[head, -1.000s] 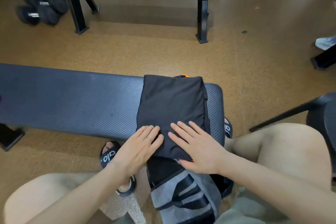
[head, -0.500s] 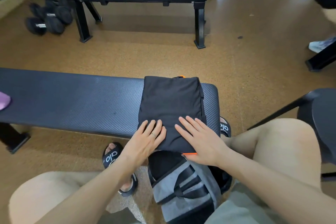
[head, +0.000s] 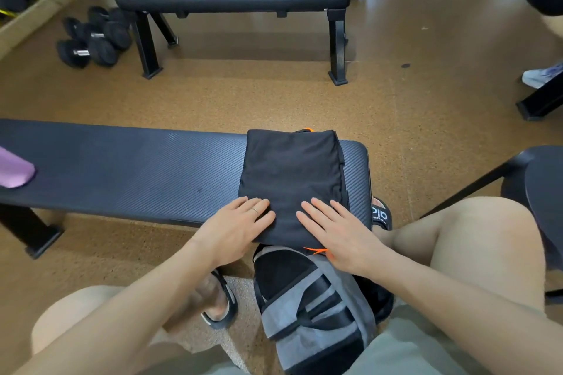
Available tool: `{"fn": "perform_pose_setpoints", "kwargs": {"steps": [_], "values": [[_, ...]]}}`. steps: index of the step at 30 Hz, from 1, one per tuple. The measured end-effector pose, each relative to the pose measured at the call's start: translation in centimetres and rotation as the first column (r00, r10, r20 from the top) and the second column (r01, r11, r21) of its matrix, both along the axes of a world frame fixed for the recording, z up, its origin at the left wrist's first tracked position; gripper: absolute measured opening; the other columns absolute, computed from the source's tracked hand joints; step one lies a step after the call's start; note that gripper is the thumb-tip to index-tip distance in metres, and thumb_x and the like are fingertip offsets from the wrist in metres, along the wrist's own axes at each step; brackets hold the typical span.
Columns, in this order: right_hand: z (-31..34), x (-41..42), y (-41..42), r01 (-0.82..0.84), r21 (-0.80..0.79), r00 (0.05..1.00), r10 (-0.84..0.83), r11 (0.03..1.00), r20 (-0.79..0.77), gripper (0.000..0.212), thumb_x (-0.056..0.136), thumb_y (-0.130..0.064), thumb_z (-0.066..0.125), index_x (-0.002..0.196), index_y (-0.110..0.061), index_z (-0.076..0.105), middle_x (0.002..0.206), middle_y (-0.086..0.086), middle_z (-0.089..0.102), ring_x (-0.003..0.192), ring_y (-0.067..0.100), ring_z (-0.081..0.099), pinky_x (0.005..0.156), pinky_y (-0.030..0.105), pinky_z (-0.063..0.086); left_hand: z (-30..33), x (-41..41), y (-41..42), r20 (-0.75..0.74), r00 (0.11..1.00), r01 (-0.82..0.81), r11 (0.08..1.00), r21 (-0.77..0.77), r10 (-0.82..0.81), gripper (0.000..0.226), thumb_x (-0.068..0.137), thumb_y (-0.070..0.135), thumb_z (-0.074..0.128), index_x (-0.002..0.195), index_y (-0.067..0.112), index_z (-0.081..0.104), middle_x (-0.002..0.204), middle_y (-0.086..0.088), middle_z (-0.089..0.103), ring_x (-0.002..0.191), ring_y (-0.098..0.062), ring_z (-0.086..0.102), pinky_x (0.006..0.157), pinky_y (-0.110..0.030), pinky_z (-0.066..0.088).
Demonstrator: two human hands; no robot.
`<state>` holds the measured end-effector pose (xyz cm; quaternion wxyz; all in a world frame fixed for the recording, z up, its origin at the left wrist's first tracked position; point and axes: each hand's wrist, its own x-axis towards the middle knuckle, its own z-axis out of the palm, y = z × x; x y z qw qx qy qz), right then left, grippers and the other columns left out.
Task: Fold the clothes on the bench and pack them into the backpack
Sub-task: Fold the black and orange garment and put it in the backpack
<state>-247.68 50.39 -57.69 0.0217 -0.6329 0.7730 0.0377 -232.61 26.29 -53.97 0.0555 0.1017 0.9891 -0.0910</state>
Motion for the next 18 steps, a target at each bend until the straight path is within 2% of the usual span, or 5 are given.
{"fn": "perform_pose_setpoints", "kwargs": {"steps": [2,7,12,15,18], "values": [[-0.2,-0.1,0.2,-0.022,0.001,1.0,0.022,1.0,-0.003,0.092,0.077,-0.026,0.076,0.155,-0.011,0.032,0.161,0.017,0.033,0.148,0.036,0.032,0.114,0.053,0.037,-0.7,0.7,0.5,-0.009,0.999,-0.041,0.995,-0.087,0.04,0.074,0.082,0.028,0.07,0.148,0.009,0.042,0.151,-0.019,0.044,0.137,-0.036,0.046,0.113,-0.049,0.04],[-0.2,0.0,0.7,-0.062,0.022,0.998,0.062,0.998,-0.017,0.099,0.082,-0.021,0.073,0.161,-0.011,0.013,0.167,0.019,0.01,0.154,0.036,0.01,0.122,0.054,0.022,-3.5,2.0,2.8,-0.021,0.991,-0.136,0.964,-0.229,0.135,0.072,0.1,0.01,0.042,0.156,0.0,-0.001,0.164,-0.028,0.01,0.151,-0.043,0.016,0.122,-0.057,0.018],[-0.6,-0.9,1.0,-0.097,0.046,0.994,0.099,0.994,-0.044,0.091,0.087,-0.016,0.064,0.161,-0.01,0.012,0.167,0.018,0.012,0.154,0.036,0.01,0.122,0.053,0.023,-3.9,1.5,2.8,-0.043,0.985,-0.174,0.968,-0.18,0.169,0.075,0.095,0.01,0.054,0.155,0.001,0.01,0.16,-0.027,0.022,0.147,-0.043,0.025,0.12,-0.056,0.025],[-0.7,-1.1,1.1,-0.121,0.011,0.991,0.121,0.993,-0.059,0.082,0.085,-0.022,0.068,0.156,-0.006,0.03,0.163,0.017,0.028,0.151,0.036,0.025,0.118,0.053,0.032,-4.2,1.7,2.2,-0.024,0.99,-0.14,0.975,-0.173,0.138,0.068,0.098,0.013,0.047,0.155,0.0,0.012,0.16,-0.025,0.025,0.146,-0.042,0.03,0.12,-0.054,0.028],[-0.4,-1.8,1.0,-0.16,-0.07,0.987,0.16,0.985,-0.006,0.069,0.082,-0.033,0.071,0.143,-0.006,0.052,0.15,0.013,0.049,0.142,0.033,0.044,0.109,0.05,0.044,-3.1,1.9,1.1,0.006,0.996,-0.093,0.992,-0.085,0.094,0.058,0.094,0.01,0.03,0.152,0.001,0.037,0.156,-0.022,0.039,0.141,-0.037,0.043,0.114,-0.047,0.039]]}}
